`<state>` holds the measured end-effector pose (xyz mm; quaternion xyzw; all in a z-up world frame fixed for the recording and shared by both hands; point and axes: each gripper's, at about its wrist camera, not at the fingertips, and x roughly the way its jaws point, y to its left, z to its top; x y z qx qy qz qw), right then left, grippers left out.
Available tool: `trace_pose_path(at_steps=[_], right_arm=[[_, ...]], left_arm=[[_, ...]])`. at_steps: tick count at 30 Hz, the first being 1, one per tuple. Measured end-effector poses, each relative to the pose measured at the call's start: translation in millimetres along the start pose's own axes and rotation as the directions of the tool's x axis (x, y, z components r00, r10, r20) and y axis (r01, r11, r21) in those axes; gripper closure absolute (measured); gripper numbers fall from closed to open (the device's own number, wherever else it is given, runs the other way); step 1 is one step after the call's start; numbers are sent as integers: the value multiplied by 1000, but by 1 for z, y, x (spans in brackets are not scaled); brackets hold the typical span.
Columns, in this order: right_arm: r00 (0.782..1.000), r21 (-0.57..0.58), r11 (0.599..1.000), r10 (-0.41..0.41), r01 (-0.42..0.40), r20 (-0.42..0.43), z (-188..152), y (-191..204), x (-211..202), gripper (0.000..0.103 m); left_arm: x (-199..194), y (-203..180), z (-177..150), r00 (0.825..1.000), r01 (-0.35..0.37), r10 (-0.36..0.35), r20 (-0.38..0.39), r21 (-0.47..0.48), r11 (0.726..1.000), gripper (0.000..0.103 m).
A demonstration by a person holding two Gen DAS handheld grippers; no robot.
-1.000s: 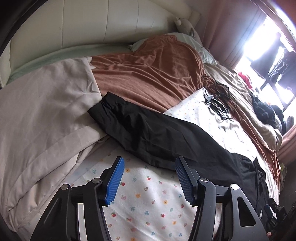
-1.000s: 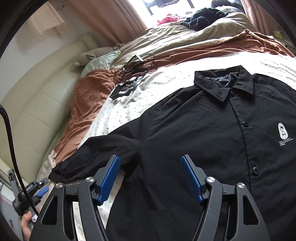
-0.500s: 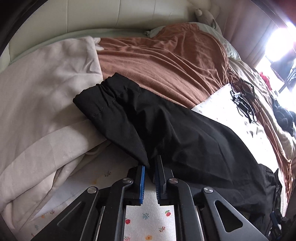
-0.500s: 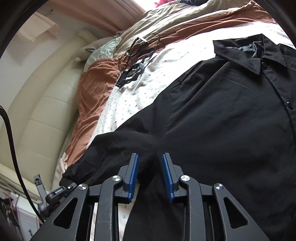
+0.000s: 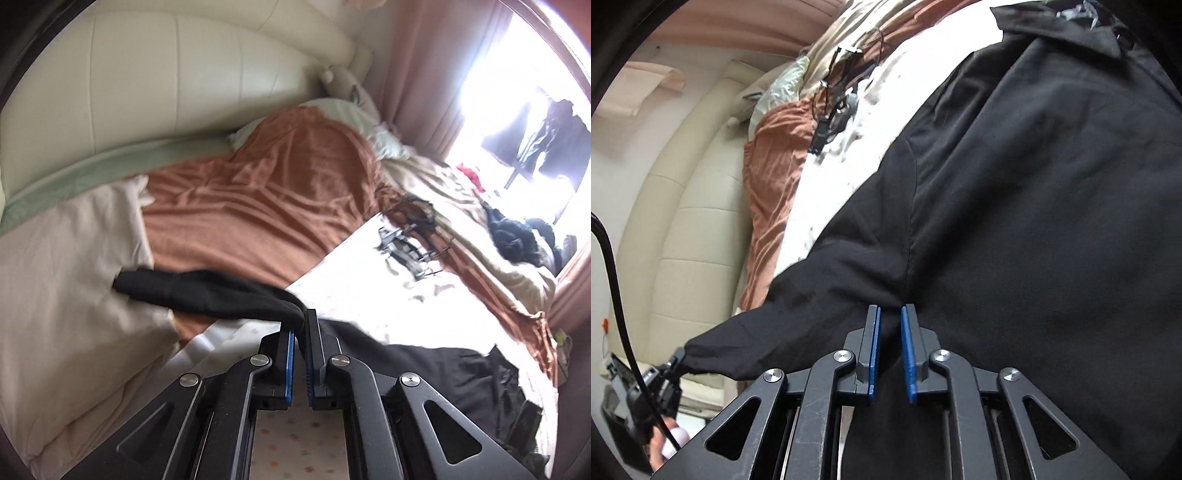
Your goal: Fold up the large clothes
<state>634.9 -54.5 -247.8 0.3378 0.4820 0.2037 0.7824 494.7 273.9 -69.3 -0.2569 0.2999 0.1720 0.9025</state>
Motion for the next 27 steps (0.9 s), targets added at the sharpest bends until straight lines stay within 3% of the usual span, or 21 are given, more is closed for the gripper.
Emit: trace_pose_path(at_steps=[2,3,4,10,11,14,18,27], right_arm=[[1000,10,1000,9,-9,24,-3,0,-18,63],[999,14,1000,3,-4,45,-5,1,-29,45],[997,16,1000,-8,7,73,-9,1,-42,39],[991,-50,996,-74,80,116,-21,7,-98,39],[986,-59,993,-94,103,139,-23,5,-111,38],[964,-33,986,-152,164,220,-30,-7,-150,21],[938,-57,974,-193,218,287,-42,-21,-192,19],[911,30,977,-207,210,355,-25,-63,-246,19]], left_arm=[[-13,-19,8,999,30,-31,20,21,999,99],[-19,-30,12,998,46,-47,30,36,998,99],[-24,-41,16,997,62,-64,39,49,997,99],[-59,-110,29,982,164,-174,74,126,978,101],[-66,-124,29,978,182,-195,77,142,973,101],[-82,-157,29,965,231,-249,79,190,954,101],[-99,-197,25,951,275,-301,75,250,929,101],[-98,-274,4,932,336,-362,8,353,873,101]])
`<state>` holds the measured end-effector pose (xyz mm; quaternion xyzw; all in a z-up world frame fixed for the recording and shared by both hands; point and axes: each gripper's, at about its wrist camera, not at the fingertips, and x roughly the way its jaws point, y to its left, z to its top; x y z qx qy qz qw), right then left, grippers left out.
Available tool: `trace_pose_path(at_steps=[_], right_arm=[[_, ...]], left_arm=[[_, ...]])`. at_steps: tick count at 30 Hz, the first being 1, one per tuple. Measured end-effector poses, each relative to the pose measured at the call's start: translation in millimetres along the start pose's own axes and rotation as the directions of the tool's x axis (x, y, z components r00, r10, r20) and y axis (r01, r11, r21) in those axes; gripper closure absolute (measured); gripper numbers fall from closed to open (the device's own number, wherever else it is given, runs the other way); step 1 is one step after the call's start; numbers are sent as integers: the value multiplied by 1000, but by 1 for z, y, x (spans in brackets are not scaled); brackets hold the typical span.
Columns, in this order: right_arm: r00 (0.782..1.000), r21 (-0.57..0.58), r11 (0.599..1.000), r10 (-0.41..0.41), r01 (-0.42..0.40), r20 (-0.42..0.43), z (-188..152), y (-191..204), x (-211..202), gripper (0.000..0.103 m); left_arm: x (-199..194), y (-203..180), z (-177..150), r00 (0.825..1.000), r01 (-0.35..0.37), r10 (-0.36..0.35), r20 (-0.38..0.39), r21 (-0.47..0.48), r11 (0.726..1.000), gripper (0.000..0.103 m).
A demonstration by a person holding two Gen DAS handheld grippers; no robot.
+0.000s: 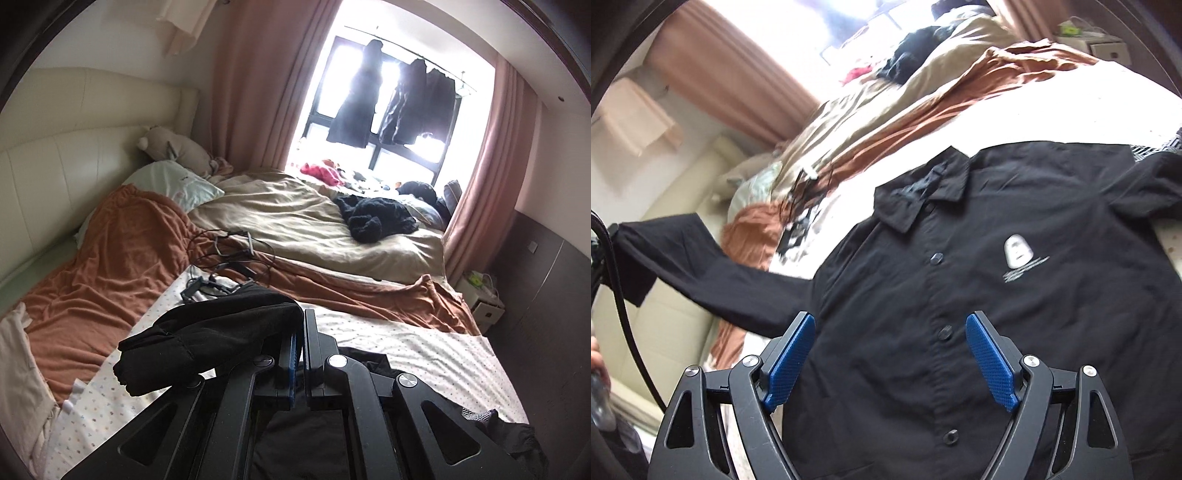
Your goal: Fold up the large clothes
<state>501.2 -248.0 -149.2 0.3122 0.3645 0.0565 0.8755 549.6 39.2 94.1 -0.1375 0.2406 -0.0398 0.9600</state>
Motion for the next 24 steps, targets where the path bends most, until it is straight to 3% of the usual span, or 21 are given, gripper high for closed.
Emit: trace_pose_path(at_steps=[9,15,18,20,23,24], right_arm=[[1000,173,985,-11,9,10,20,-60,-10,19],[999,276,960,-45,37,23,29,-95,-19,19],[998,319,947,-59,48,25,30,-110,-22,19],[998,334,941,-62,50,25,31,-116,-23,19],[998,348,936,-61,48,28,32,-119,-25,19],[998,348,936,-63,49,29,32,-120,-26,19]], left_arm=[[46,-70,-32,991,106,-100,-87,64,992,101],[88,-111,-68,969,176,-161,-189,68,982,100],[114,-131,-91,938,217,-191,-290,61,974,100],[134,-140,-113,895,254,-222,-387,32,967,92],[152,-140,-151,822,304,-293,-489,-60,951,43],[153,-138,-162,799,322,-313,-513,-75,944,39]])
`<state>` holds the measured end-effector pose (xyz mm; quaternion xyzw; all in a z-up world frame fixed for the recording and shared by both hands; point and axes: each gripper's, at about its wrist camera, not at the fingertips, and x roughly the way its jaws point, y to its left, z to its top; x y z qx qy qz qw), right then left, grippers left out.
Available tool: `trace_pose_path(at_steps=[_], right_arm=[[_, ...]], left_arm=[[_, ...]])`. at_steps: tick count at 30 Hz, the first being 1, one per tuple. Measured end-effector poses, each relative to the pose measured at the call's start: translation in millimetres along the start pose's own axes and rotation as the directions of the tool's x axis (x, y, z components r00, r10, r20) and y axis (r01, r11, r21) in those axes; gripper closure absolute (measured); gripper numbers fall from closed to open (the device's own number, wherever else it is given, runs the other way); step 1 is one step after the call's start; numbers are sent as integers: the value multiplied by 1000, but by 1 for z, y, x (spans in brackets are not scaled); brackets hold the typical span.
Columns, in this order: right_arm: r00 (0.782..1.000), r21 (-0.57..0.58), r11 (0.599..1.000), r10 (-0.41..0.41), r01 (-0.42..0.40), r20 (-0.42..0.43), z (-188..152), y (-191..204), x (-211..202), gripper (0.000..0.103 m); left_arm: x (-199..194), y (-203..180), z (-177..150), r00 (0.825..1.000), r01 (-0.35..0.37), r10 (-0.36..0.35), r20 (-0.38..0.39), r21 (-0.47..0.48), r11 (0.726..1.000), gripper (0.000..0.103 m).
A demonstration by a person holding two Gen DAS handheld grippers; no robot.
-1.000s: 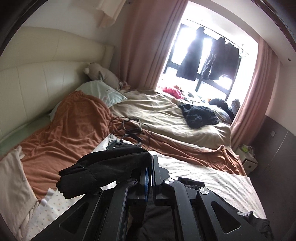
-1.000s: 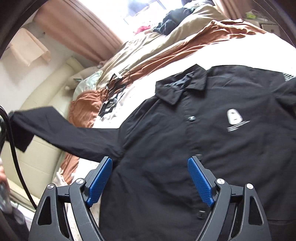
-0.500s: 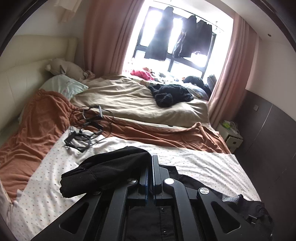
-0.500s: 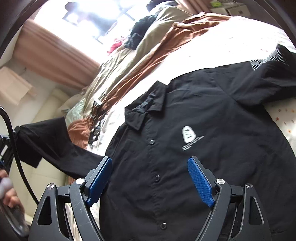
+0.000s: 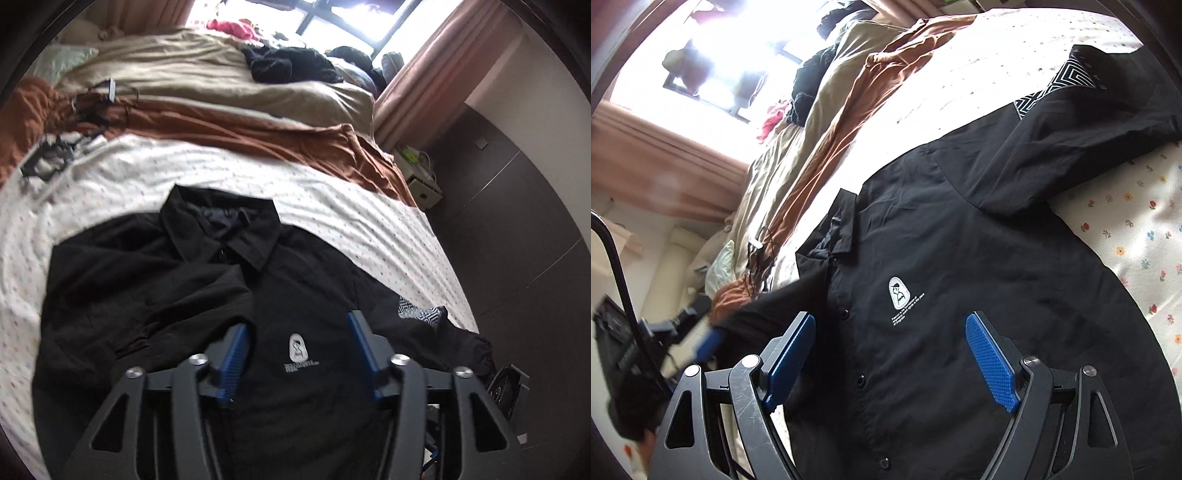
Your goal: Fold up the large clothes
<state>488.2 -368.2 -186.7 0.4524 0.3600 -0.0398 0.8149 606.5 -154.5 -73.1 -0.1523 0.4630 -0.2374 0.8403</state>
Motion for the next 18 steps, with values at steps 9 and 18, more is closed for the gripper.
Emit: trace_pose_path(at_steps=[9,18], right_arm=[[1000,-34,999,-22,22,2,-6,11,0,19],[1000,-194,981,-13,10,-16,-27,50,15,19]], left_arm=[[-16,37,-51,990,128,-136,-25,-199,971,32],[-80,88,-91,981,3,67,180,-367,930,32]])
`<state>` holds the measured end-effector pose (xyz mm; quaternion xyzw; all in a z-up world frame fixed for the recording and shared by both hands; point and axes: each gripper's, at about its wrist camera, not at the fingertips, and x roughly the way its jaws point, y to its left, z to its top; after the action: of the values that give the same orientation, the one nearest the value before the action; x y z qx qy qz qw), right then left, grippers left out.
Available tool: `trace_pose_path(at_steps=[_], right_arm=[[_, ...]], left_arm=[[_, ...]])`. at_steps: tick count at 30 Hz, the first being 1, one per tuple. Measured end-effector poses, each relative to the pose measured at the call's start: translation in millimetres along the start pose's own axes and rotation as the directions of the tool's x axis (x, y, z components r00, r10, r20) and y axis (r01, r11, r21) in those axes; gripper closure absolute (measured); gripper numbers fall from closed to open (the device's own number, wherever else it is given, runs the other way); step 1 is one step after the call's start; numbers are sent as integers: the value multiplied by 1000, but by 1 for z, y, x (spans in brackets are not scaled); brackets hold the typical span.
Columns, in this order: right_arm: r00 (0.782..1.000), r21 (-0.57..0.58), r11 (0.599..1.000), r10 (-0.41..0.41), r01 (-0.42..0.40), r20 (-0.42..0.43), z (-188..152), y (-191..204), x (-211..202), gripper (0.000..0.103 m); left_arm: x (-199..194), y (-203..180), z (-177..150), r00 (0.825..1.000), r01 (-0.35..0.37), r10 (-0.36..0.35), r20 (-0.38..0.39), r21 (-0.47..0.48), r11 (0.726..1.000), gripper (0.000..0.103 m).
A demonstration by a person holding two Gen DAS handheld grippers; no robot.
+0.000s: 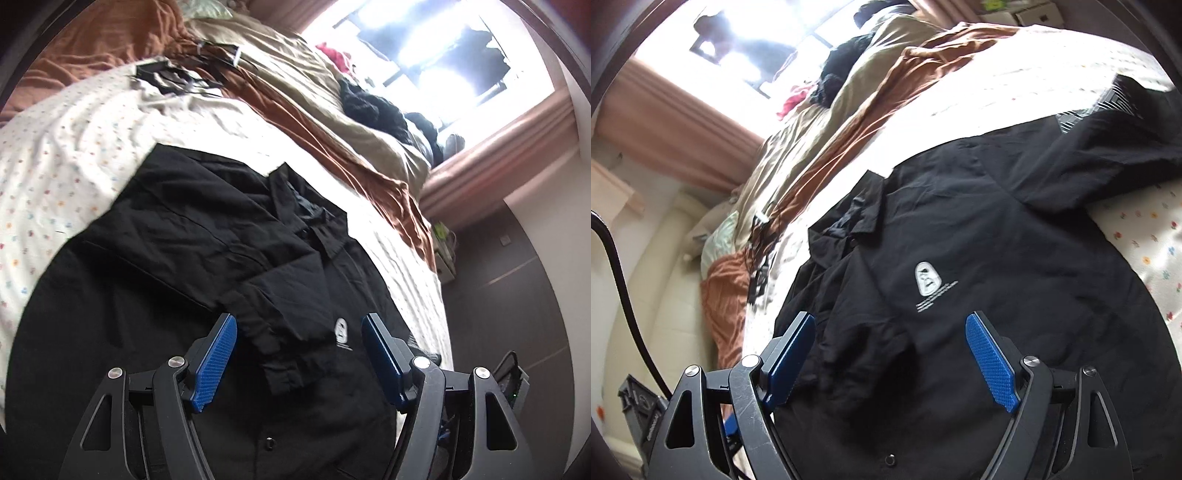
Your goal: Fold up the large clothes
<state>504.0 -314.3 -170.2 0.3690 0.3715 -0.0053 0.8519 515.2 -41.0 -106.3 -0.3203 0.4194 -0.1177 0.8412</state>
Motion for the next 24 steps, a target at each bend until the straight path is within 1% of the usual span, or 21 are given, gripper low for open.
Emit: trace_pose_path(at_steps=[2,6,8,12,16,19,23,24], right_arm=[[1000,-48,999,-9,9,-1,-4,12,5,19],[999,-147,988,-51,48,-20,-18,35,19,19],[997,-212,976,-60,49,-44,-27,50,30,19],[990,-312,946,-117,88,-77,-44,70,52,19],[976,-372,919,-183,129,-114,-60,78,73,19],[956,-427,887,-257,176,-141,-74,81,91,19],[914,-505,826,-375,252,-158,-93,81,116,19],[901,-526,805,-406,274,-153,-97,79,121,19]], left_arm=[[-6,17,2,999,-30,31,31,-28,999,32],[-13,43,10,997,-55,58,48,-71,996,32],[-20,56,13,995,-67,74,72,-93,993,32],[-34,82,19,989,-108,118,93,-113,988,32],[-54,110,25,984,-133,146,101,-122,984,32],[-70,127,29,974,-171,185,126,-120,978,32],[-78,142,33,972,-182,200,125,-143,973,32],[-79,144,34,971,-184,203,125,-149,972,32]])
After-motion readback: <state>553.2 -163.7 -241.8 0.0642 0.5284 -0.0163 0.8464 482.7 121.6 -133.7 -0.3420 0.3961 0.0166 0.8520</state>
